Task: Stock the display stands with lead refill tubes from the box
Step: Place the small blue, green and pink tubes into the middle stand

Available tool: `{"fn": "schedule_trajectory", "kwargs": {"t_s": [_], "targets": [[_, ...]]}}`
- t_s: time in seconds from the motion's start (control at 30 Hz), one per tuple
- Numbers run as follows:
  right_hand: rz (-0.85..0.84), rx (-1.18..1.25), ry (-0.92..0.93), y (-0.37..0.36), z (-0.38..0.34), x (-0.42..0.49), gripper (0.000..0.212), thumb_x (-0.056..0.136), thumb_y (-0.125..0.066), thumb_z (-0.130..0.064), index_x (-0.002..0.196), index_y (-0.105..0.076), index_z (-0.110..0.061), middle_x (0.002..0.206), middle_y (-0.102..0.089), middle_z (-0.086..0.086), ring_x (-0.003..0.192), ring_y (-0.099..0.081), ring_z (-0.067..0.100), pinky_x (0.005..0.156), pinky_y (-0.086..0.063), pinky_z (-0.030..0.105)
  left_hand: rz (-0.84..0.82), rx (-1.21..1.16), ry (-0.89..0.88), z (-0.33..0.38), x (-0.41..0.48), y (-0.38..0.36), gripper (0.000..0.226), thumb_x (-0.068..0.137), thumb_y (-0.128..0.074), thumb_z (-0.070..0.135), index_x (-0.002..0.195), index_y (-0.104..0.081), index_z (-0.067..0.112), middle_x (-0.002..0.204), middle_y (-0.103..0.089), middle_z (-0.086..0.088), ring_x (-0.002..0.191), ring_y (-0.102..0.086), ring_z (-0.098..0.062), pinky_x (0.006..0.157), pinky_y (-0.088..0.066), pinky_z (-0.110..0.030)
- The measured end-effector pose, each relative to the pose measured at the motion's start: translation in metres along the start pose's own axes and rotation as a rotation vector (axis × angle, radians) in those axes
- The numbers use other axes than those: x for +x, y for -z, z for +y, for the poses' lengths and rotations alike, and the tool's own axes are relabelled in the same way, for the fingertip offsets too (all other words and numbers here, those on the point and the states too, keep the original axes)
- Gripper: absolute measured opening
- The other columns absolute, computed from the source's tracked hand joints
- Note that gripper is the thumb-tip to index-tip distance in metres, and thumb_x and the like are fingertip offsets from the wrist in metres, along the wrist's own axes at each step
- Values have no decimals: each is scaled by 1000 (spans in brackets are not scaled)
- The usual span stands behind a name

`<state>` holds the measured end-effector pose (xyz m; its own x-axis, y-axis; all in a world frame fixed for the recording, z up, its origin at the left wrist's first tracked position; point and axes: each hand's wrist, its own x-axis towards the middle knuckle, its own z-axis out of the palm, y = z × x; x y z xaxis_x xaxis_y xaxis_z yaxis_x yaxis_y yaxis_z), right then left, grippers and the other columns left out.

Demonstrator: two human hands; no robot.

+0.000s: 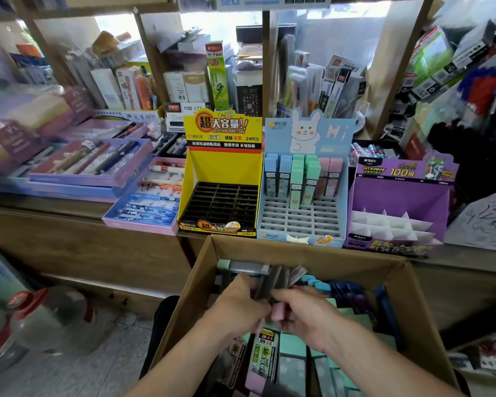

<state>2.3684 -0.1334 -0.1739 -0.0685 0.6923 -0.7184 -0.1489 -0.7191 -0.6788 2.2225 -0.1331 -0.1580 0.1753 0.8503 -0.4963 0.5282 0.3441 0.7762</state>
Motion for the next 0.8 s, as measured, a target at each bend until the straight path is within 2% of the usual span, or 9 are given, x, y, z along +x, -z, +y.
{"fn": "schedule_trajectory", "kwargs": {"t_s": [0.07, 0.17, 0.3, 0.37, 0.43, 0.5, 0.6, 0.67, 0.8], "targets": [[14, -22, 5, 3, 0, -1, 8, 100, -60, -4, 96, -65, 1, 67, -62, 16, 59, -61, 24, 52, -46, 29, -46, -70, -49, 1, -2, 2, 11, 89, -61, 8, 97, -69, 5, 68, -66, -18, 57, -58, -23, 76, -55, -40], [17, -20, 6, 5, 0, -5, 15, 98, -64, -3, 112, -65, -1, 83, -71, 20, 66, -67, 27, 50, -45, 27, -25, -128, -39, -1, -4, 0, 13, 92, -64, 15, 101, -68, 7, 70, -68, -10, 69, -64, -20, 86, -56, -40], [-11, -21, 4, 4, -3, -12, 14, 97, -68, -9, 110, -69, -7, 99, -78, 20, 78, -71, 28, 55, -49, 28, 37, -338, 69, 0, -10, -6, 39, 87, -73, 21, 122, -56, 18, 102, -76, -3, 87, -74, -9, 67, -55, -20], [-30, -26, 7, 5, -5, -16, 13, 97, -69, -11, 109, -72, -9, 102, -79, 18, 78, -71, 25, 54, -50, 29, 21, -449, 99, 3, -12, -6, 42, 87, -73, 18, 124, -52, 18, 100, -77, -3, 82, -75, -8, 60, -54, -17], [-80, -29, 16, 6, -6, -22, 12, 98, -67, -12, 102, -78, -13, 97, -80, 14, 71, -71, 20, 54, -49, 28, -18, -554, 103, 6, -17, -4, 41, 89, -72, 11, 123, -50, 16, 87, -79, -1, 77, -76, -11, 59, -55, -20], [-134, -36, 32, 7, -7, -28, 17, 100, -64, -13, 98, -81, -17, 96, -80, 11, 69, -72, 17, 56, -51, 28, -62, -630, 100, 8, -22, -2, 41, 90, -69, 3, 124, -49, 14, 80, -79, 0, 76, -76, -15, 64, -58, -27], [-188, -82, 56, 10, -8, -34, 20, 103, -59, -13, 111, -78, -17, 103, -80, 11, 86, -77, 23, 66, -59, 30, -121, -729, 127, 8, -30, 0, 47, 86, -66, -7, 125, -50, 15, 101, -75, -16, 92, -73, -30, 85, -60, -50], [-225, -119, 64, 13, -8, -38, 22, 104, -57, -12, 115, -76, -18, 107, -79, 11, 99, -76, 28, 76, -61, 33, -143, -796, 147, 7, -34, 2, 54, 82, -66, -13, 126, -50, 14, 111, -71, -24, 97, -72, -40, 85, -59, -56], [-267, -177, 86, 18, -9, -45, 24, 104, -58, -11, 115, -78, -18, 110, -79, 10, 98, -74, 24, 82, -60, 32, -207, -874, 111, 6, -42, 6, 51, 80, -67, -12, 125, -62, 12, 107, -74, -21, 90, -76, -31, 67, -60, -34]]}}
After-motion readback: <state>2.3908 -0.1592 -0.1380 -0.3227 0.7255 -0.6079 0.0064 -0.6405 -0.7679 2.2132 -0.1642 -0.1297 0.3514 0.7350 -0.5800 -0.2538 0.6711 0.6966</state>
